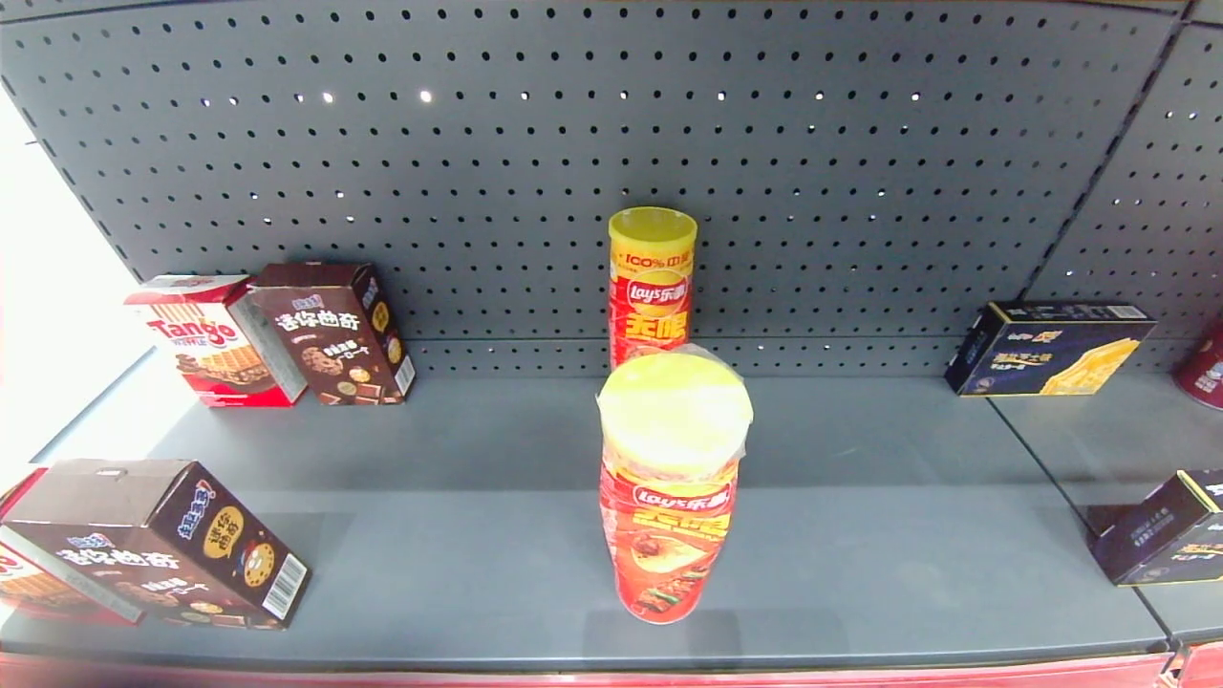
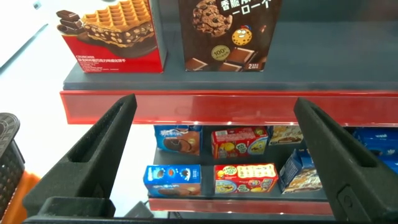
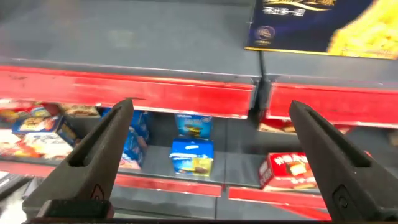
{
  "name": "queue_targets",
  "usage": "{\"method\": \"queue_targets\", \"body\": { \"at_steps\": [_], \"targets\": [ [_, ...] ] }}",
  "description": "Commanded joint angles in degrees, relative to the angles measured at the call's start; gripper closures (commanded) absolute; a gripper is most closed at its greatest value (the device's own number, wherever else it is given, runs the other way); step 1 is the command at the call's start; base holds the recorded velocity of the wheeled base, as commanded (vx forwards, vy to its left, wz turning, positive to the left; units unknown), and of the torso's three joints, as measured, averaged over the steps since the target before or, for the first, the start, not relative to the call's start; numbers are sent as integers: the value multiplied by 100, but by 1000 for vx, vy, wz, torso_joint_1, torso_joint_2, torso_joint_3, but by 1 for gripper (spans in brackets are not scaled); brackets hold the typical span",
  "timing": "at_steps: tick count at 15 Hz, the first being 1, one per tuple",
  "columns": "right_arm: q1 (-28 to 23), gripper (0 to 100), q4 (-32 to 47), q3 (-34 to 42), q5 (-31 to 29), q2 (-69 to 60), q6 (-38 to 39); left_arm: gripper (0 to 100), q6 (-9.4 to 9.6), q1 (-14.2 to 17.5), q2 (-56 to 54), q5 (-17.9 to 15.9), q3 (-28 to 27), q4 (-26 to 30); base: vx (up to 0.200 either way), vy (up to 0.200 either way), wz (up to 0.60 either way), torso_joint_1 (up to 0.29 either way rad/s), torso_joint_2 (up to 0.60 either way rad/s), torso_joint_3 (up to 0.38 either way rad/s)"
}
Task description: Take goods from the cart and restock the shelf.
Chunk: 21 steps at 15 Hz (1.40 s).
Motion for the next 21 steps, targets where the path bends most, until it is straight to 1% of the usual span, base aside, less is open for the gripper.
{"method": "queue_targets", "body": {
  "at_steps": [1, 2, 3, 21],
  "targets": [
    [-748, 0, -6, 0, -8, -31, 5, 0, 0, 2, 9, -5, 0, -2, 0, 0, 0, 0, 0, 0],
    [-695, 0, 2, 0, -8, -49, 5, 0, 0, 2, 9, -5, 0, -2, 0, 0, 0, 0, 0, 0],
    [-466, 0, -6, 0, -8, -514, 14, 0, -9, 2, 9, -13, 0, -2, 0, 0, 0, 0, 0, 0],
    [-475, 0, -6, 0, 45, -497, 5, 0, 0, 2, 9, -49, 0, -2, 0, 0, 0, 0, 0, 0]
  ]
}}
